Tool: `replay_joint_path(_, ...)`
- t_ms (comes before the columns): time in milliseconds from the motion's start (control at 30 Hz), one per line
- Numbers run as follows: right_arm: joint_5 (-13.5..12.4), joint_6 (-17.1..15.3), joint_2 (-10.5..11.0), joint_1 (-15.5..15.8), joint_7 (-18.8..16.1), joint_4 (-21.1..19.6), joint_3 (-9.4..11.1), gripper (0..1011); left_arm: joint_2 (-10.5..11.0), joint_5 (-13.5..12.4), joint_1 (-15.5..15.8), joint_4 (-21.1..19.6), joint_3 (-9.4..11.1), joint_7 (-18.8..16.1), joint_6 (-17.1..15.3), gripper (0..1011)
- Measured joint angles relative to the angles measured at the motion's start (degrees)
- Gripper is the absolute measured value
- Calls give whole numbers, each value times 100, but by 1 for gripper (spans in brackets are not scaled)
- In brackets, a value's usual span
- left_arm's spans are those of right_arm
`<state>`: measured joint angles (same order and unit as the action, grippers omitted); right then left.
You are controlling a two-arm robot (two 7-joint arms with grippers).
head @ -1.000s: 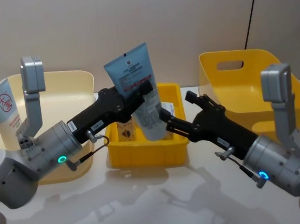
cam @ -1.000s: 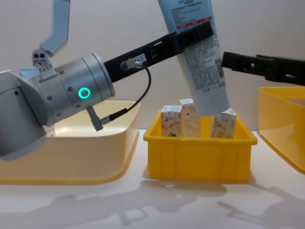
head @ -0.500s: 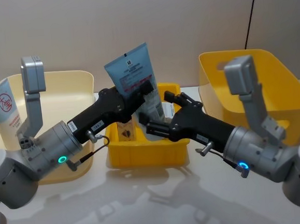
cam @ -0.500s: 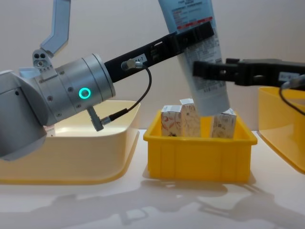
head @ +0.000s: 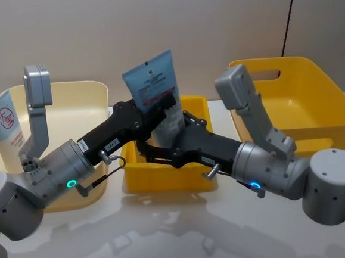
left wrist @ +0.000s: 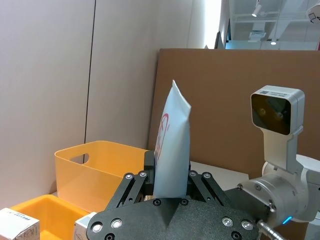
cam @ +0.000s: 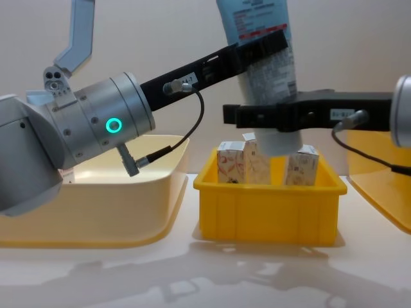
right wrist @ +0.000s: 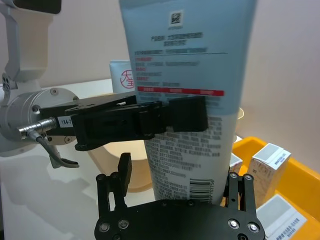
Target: Bimanual collaborative sorting of washing and personal care products
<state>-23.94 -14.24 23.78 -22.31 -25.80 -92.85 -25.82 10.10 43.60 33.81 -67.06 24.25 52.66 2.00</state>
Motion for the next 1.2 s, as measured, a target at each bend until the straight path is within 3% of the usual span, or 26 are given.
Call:
replay_joint_path(433,124,-80,-60,-247,-39,190,-233,840,-1,3,0,-1,-6,0,0,278)
replay_joint_path(1200,173,-108,-90,-355,-67,269,-333,700,-1,3,1,-1,-2,2,0,278)
